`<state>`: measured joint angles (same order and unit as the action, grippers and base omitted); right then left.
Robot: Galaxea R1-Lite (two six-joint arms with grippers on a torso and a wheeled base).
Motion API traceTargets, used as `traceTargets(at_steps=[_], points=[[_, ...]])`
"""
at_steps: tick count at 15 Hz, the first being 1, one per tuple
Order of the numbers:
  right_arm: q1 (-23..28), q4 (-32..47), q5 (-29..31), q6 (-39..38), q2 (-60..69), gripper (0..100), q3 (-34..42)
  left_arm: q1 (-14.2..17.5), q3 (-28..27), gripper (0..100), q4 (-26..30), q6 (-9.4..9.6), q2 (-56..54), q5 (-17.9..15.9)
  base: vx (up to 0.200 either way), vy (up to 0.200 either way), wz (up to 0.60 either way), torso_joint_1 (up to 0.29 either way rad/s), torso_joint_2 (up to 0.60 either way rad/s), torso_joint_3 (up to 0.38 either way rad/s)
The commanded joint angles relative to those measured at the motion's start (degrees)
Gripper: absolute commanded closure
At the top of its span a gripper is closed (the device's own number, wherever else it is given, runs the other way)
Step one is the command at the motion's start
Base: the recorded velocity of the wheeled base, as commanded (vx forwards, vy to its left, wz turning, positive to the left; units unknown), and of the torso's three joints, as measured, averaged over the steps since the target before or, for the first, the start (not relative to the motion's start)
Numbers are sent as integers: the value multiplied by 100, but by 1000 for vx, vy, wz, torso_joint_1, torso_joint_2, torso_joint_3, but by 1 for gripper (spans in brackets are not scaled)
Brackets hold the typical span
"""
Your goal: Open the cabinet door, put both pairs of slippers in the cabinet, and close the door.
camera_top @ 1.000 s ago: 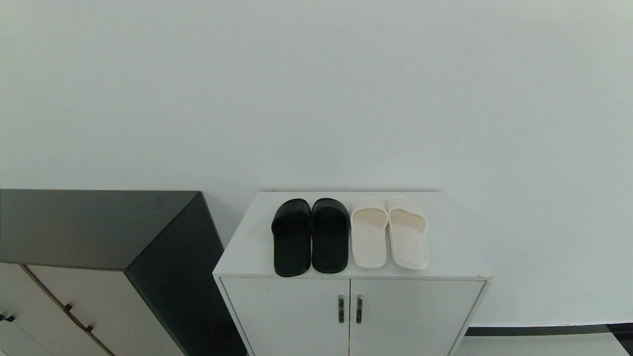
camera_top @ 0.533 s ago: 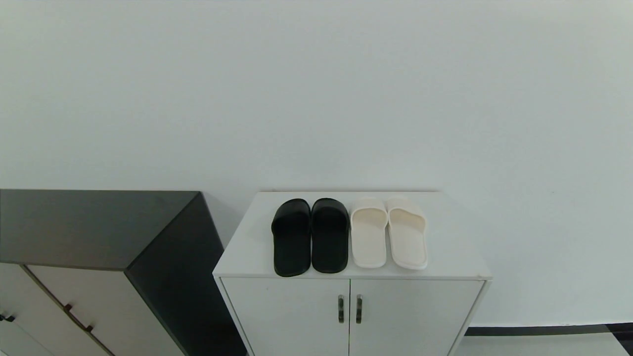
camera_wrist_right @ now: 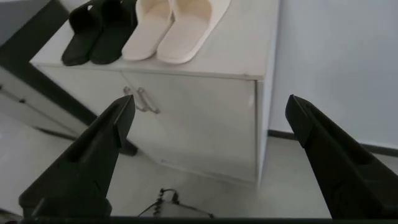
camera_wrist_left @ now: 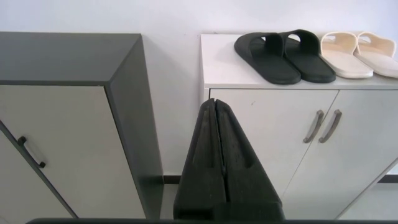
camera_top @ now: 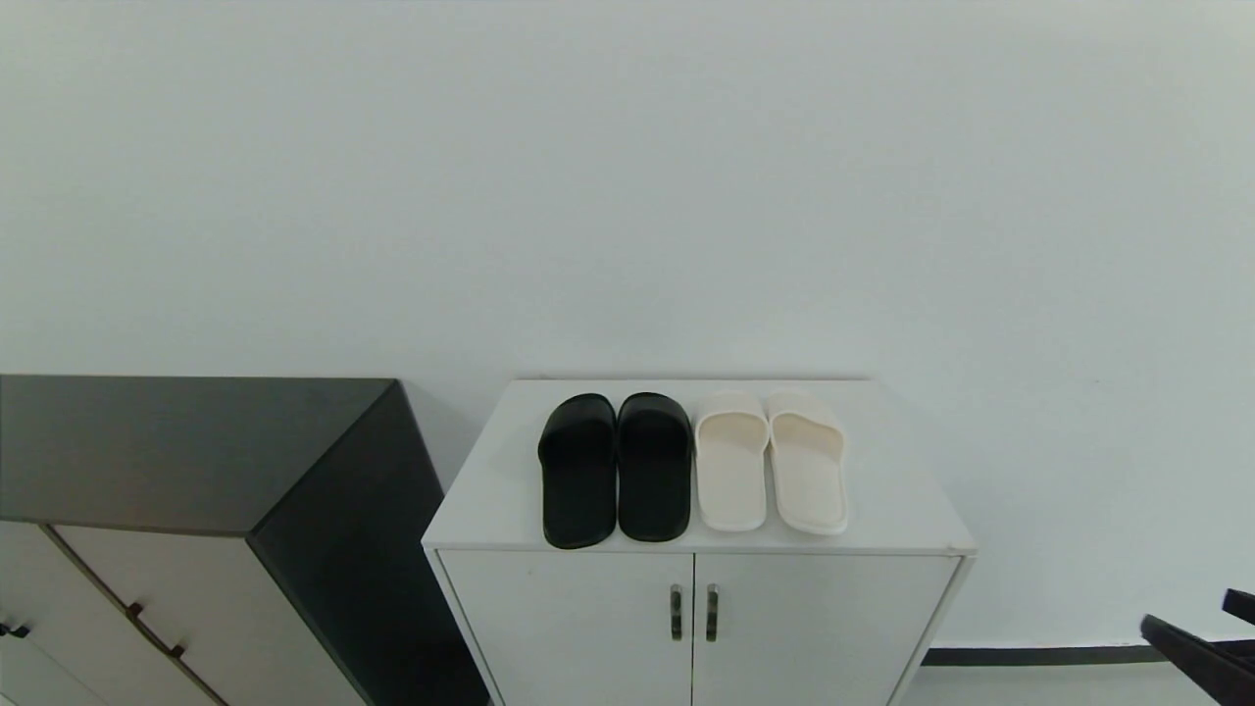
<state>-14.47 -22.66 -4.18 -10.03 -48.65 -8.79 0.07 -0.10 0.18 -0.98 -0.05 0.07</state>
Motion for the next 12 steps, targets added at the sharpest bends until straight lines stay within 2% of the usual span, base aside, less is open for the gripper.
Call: traceTargets(at_steps=[1, 4, 6, 9, 12], points=[[-1014, -291, 436, -464, -1436, 0, -554, 1, 1, 100, -1, 1, 14, 1, 0, 0, 0, 0, 0, 0], [-2367, -344, 1710, -711, -2184, 0, -1151, -7, 1, 100, 8, 1, 40, 1, 0, 0, 0, 0, 0, 0], [-2851, -678, 2220, -711, -2772, 0, -1477, -7, -8, 100, 8, 1, 40, 1, 0, 0, 0, 0, 0, 0], [-2983, -1522, 2782, -675, -3818, 0, -1846, -16, -8, 100, 8, 1, 119, 1, 0, 0, 0, 0, 0, 0], [-2991, -1935, 3433, -667, -4609, 0, -2224, -16, -8, 100, 8, 1, 119, 1, 0, 0, 0, 0, 0, 0]])
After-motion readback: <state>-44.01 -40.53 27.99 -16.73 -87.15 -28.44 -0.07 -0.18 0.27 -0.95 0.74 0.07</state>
